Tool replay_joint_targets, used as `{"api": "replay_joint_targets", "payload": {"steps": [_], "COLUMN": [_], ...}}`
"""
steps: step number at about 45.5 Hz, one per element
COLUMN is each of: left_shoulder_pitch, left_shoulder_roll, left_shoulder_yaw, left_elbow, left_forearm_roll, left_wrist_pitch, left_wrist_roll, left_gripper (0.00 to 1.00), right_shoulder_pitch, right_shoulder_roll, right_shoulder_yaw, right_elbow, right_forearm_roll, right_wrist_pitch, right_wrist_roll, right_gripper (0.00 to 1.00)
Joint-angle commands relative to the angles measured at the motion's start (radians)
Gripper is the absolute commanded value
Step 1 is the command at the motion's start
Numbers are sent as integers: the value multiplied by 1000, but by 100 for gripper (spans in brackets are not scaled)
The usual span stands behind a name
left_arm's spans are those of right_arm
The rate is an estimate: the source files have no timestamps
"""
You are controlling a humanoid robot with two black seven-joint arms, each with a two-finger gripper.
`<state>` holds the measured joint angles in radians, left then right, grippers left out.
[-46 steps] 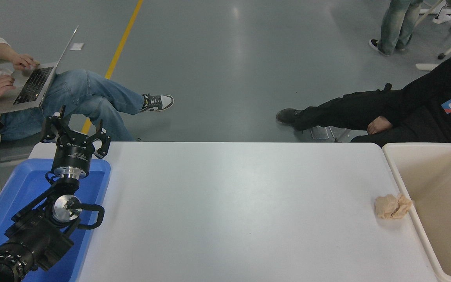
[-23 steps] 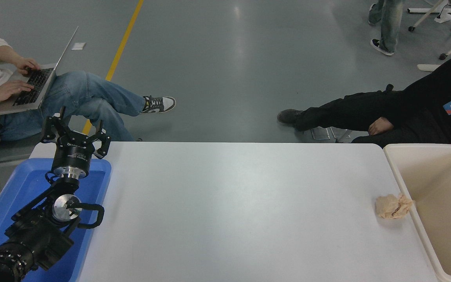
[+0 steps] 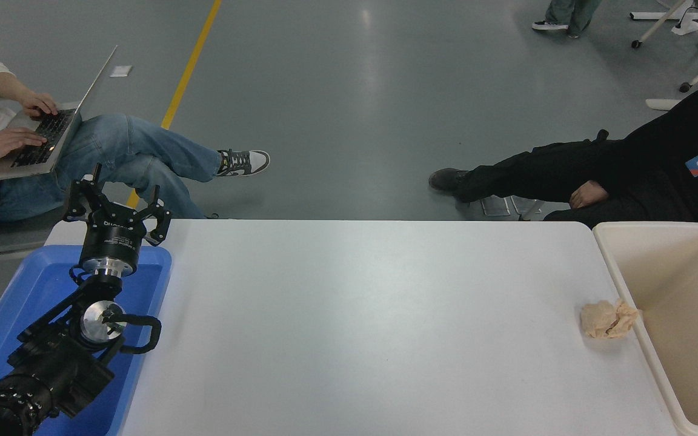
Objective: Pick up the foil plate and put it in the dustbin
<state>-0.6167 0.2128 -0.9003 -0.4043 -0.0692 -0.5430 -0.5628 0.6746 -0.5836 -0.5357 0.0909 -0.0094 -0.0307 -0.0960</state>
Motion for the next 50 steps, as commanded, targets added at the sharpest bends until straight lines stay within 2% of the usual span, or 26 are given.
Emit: {"api": "replay_joint_targets", "payload": {"steps": [1,6,17,22,24,27,28,41,46,50], "left_shoulder_pitch": [0,0,0,0,0,0,0,0,0,0], "left_shoulder_roll": [-1,0,0,0,0,0,0,0,0,0], "left_shoulder_yaw": [0,0,0,0,0,0,0,1,1,1], "left_elbow": [-1,-1,1,-1,-1,-1,-1,1,1,1], "left_forearm_roll": [0,0,0,-1,-1,0,-1,0,0,0], "left_wrist_pitch": [0,0,0,0,0,0,0,0,0,0], "left_wrist_roll": [0,1,0,0,0,0,1,0,0,0], "left_gripper": [99,99,99,99,99,99,99,99,99,99], "right_shoulder_pitch": [2,22,218,327,371,450,483,914,1034,1125], "right_shoulder_roll": [2,-10,-209,-243,-245,-245,-246,-219,-167,-107], "right_shoulder_yaw": [6,5,-50,-171,-234,-338,-374,-799,-894,-940], "right_elbow": [7,70,412,524,562,630,657,1004,1049,1056], "right_forearm_roll": [2,2,-15,-14,-11,-7,-3,2,2,2], "right_wrist_pitch": [-34,-34,-32,-29,-26,-24,-23,11,112,262], "right_wrist_roll": [1,1,1,1,1,1,1,-1,-1,-1], "right_gripper": [86,86,86,86,87,99,100,100,100,100]}}
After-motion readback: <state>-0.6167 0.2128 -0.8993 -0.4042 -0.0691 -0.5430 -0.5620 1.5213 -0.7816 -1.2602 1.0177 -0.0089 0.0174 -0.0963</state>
